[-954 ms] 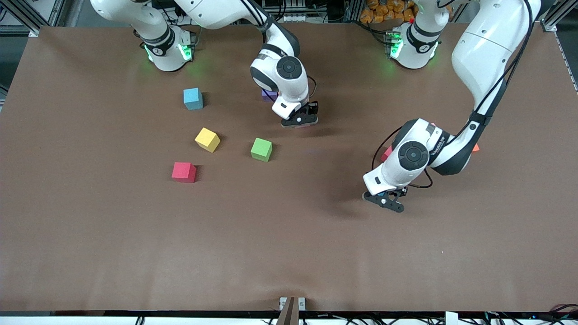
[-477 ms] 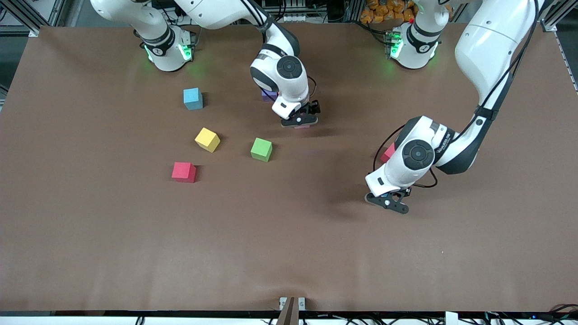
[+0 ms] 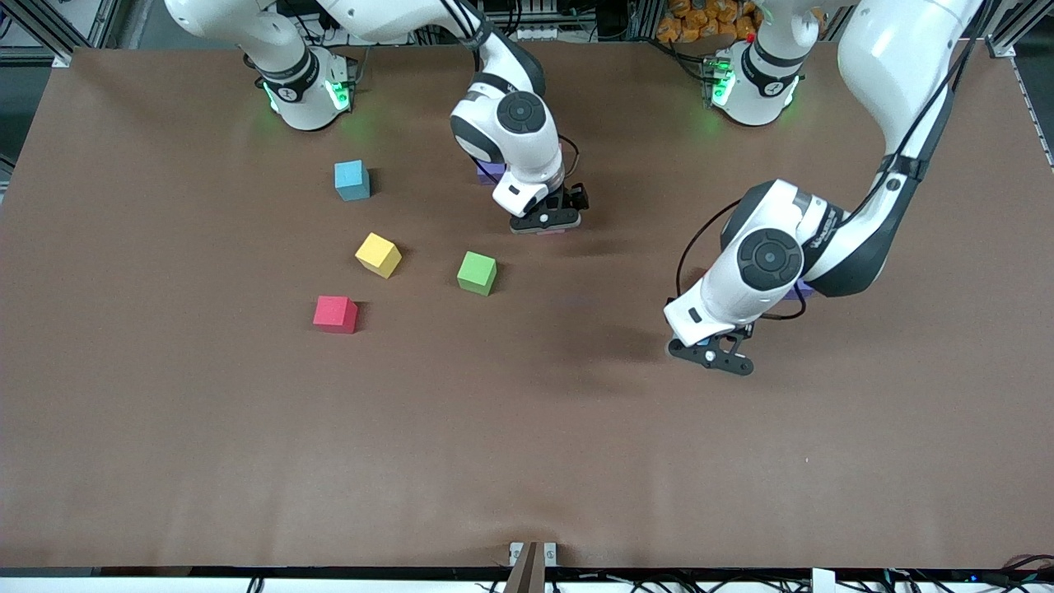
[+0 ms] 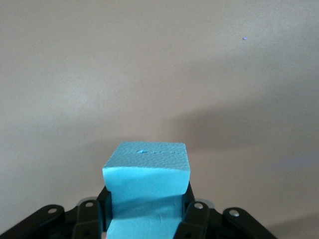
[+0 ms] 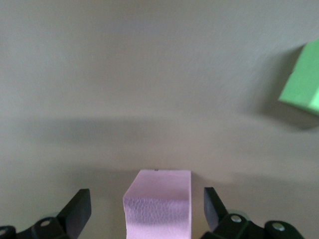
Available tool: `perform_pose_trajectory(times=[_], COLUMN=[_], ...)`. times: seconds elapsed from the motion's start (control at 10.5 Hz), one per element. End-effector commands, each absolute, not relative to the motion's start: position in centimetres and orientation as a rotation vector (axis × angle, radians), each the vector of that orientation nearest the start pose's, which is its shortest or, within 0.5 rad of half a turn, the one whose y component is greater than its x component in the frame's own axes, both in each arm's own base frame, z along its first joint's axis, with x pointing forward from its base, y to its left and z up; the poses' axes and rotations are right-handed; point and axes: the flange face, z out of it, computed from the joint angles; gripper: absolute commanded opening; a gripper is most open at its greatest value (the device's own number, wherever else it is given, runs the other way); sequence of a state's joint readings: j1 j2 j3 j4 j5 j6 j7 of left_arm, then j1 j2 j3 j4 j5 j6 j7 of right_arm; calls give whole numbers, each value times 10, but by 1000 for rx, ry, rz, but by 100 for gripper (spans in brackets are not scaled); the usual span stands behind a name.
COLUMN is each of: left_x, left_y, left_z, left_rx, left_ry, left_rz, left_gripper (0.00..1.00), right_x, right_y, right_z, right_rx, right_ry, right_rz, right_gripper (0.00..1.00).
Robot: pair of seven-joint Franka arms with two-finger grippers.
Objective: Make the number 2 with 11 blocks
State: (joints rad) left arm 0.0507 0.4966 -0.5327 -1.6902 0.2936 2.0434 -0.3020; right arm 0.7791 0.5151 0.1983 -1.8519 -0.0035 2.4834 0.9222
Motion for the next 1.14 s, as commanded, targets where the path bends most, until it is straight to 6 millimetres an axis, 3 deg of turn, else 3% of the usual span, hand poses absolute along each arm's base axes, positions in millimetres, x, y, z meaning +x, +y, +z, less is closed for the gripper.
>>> perform_pose_trajectory(times=[0.0,0.29,0.38,0.57,0.76,1.05], left_x=[590,569,560,534,504,482], left_y=[-268,-291,-306,-347,-389,-407], left_z=[355,357,360,361,348,333], left_rx=[-3107,-3088,-3091,-3086,-3040,-2982], left_ry=[284,161,88,-150,-351,-499], left_rz=[153,225,230,243,268,288], left_gripper=[47,48,49,49,49,49], right_x=[418,469,475,471,470,470], right_y=[494,433,423,424,423,421], right_z=[289,277,268,244,228,209], right_rx=[-3017,-3065,-3068,-3086,-3108,-3116], right_ry=[104,310,394,459,435,421], right_rz=[-10,64,87,119,116,110], right_gripper=[100,100,100,100,100,100])
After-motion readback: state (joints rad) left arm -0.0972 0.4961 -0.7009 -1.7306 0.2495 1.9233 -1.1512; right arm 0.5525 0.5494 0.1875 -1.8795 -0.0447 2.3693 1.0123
